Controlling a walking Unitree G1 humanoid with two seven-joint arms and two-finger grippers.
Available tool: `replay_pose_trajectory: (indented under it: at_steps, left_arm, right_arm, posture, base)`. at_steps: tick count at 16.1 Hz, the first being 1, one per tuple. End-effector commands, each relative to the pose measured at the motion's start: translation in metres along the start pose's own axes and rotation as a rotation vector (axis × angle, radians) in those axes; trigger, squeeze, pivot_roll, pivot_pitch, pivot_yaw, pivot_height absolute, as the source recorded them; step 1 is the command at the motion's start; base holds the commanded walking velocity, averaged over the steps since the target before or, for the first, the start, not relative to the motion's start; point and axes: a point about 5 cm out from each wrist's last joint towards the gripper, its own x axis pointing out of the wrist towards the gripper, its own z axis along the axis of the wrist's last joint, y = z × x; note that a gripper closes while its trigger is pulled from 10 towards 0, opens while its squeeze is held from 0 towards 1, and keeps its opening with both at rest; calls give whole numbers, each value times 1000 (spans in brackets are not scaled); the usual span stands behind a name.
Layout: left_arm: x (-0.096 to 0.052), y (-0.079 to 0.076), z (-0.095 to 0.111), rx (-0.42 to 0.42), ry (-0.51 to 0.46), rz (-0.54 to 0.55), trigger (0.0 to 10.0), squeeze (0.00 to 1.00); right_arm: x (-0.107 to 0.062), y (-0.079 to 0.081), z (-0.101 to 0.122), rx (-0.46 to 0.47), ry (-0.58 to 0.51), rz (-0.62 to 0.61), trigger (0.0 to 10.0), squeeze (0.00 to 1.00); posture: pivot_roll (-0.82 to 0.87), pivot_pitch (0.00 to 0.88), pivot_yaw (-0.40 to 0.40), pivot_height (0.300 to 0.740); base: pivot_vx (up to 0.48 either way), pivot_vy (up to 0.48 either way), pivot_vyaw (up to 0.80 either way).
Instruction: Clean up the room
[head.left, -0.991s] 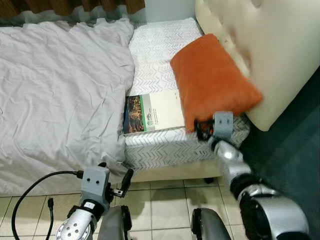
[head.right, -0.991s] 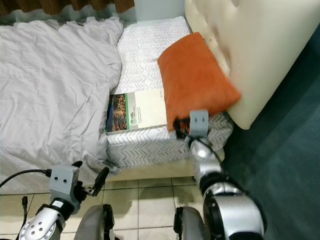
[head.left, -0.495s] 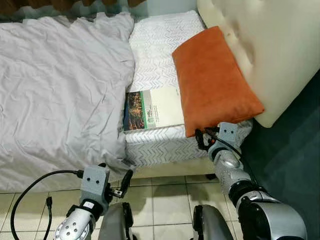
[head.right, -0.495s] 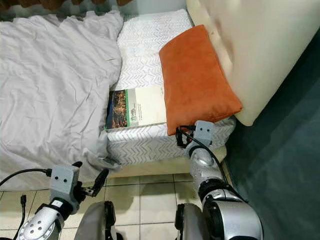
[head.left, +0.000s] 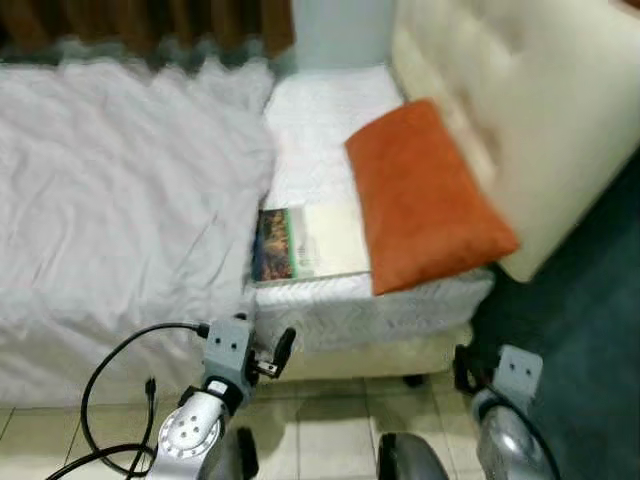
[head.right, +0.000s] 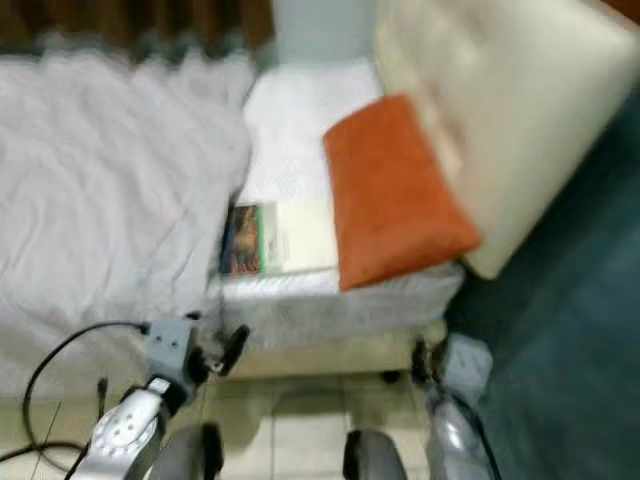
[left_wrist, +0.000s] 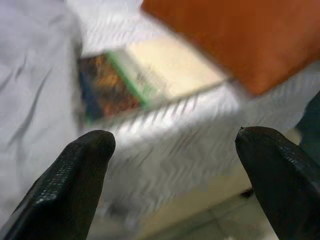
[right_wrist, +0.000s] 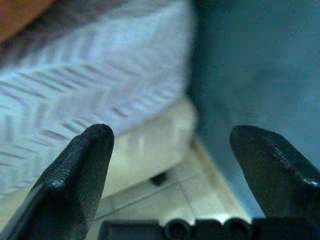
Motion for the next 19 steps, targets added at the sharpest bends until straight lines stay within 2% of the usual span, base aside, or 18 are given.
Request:
replay_pose_trajectory:
  at_steps: [1,3,4,5,6,8,9,10,11,12,14,15,16,19]
  left_arm:
    - [5,-3,-6,-3,13,-21,10000,0]
    - [12,1,-11,17,21,-28,10000,0]
    - [13,3,-12,20,22,-21,10000,0]
    - [20,6,-15,-33,46,-4,10000,0]
    - [28,8,-13,-49,33,26,10000,0]
    - [34,4,2,7,-68,27,10000,0]
    - [29,11,5,11,-110,102,10000,0]
    - [25,19,5,-6,-125,170,10000,0]
    - [11,29,-1,-25,-120,243,10000,0]
    - [7,32,-5,-24,-113,257,10000,0]
    - [2,27,-15,1,-75,227,10000,0]
    - [1,14,-20,15,-56,169,10000,0]
    - [2,9,-18,28,-61,159,10000,0]
    - [7,23,-11,59,-68,179,10000,0]
  right_arm:
    - [-9,6,19,-18,-103,52,10000,1000]
    - [-41,-1,18,-70,-170,117,10000,1000]
    - [-46,-2,19,-83,-196,136,10000,1000]
    - [-54,2,28,-56,-276,198,10000,1000]
    - [-53,3,31,-90,-309,216,10000,1000]
    - [-47,6,34,-171,-311,219,10000,1000]
    - [-48,10,32,-198,-285,237,10000,0]
    - [-50,12,31,-189,-271,250,10000,0]
    - [-50,11,31,-173,-245,260,10000,0]
    - [-49,13,31,-165,-237,277,10000,0]
    - [-50,18,29,-147,-220,341,10000,0]
    - [-50,21,26,-136,-193,377,10000,0]
    - [-49,24,25,-143,-179,394,10000,0]
    - [-41,33,26,-134,-162,432,10000,0]
  posture:
    - [-95,0,-29,600]
    - [-132,0,-8,600]
    - [-134,0,-6,600]
    - [-144,0,9,600]
    - [-151,0,14,600]
    - [-145,0,17,600]
    - [-148,0,22,600]
    - [-148,0,22,600]
    - [-128,0,-2,600]
    - [-119,0,-10,600]
    - [-105,0,-17,600]
    - [-87,0,-22,610]
    - [-77,0,-25,624]
    - [-57,0,-29,659]
  base:
    - [0,0,0]
    - [0,0,0]
    - [0,0,0]
    - [0,0,0]
    - [0,0,0]
    - [0,0,0]
    - [0,0,0]
    - [0,0,0]
    - [0,0,0]
    - [0,0,0]
    - [0,0,0]
    - [0,0,0]
    - [0,0,0]
    - [0,0,0]
